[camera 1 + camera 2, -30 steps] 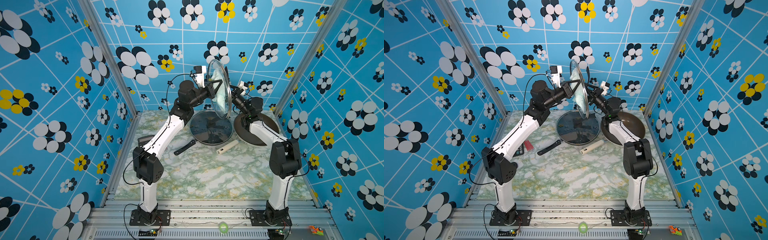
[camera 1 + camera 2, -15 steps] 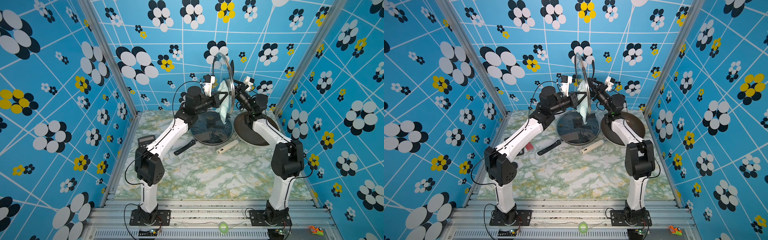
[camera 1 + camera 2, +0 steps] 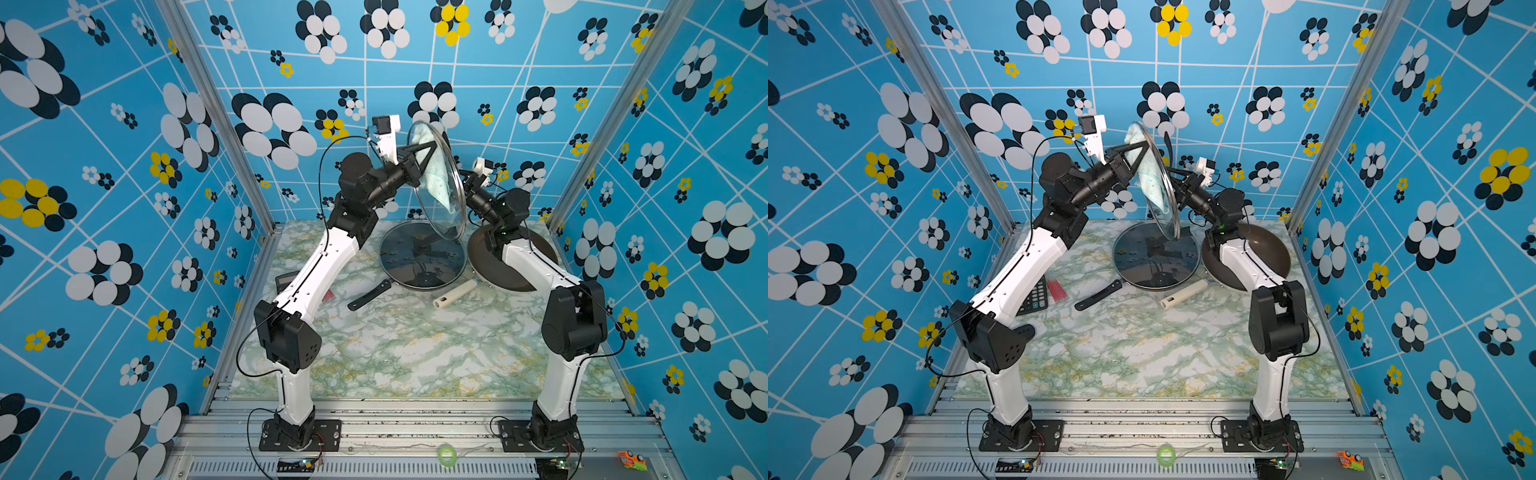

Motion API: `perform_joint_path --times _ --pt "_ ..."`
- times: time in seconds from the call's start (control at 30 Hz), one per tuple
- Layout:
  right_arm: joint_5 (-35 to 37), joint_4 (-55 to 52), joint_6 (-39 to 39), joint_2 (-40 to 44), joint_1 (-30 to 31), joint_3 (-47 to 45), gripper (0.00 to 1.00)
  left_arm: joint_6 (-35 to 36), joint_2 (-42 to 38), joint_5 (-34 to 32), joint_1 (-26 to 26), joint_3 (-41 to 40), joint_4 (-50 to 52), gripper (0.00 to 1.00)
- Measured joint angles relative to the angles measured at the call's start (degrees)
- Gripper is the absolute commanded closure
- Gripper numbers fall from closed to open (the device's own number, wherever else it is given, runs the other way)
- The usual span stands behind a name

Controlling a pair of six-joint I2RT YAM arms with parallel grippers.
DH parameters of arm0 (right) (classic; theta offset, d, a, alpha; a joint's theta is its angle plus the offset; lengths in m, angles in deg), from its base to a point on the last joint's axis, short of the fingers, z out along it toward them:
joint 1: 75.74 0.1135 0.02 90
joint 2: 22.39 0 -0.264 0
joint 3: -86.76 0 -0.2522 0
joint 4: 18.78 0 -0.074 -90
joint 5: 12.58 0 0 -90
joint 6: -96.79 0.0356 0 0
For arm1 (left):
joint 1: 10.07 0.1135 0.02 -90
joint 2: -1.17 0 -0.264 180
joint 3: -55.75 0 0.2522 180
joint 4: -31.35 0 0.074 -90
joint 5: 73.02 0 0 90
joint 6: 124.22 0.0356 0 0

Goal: Wipe the pot lid with a cloth
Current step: Wipe the pot lid.

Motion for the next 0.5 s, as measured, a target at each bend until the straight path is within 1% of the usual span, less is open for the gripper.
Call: perform_joint_path --times 0.13,0.2,0.4,0.5 --pt "-1.8 -2.6 -1.2 2.0 0.3 -0.5 1.00 -2.6 3.8 -3.4 2.3 -0.6 -2.8 1.00" --pt "-2.0 -3.0 -2.0 3.2 0.3 -0.4 1.00 -4.4 5.0 -4.5 2.5 -3.0 -4.0 1.00" --pt "-1.9 -3.4 -3.6 3.5 0.3 5.9 1.00 -8.5 5.2 -6.6 0.2 -15.0 -7.6 1.00" --pt "-1.5 -5.1 -5.0 2.7 0.3 10.1 1.00 -10.1 4.6 -5.7 -1.2 -18.0 -9.9 1.00"
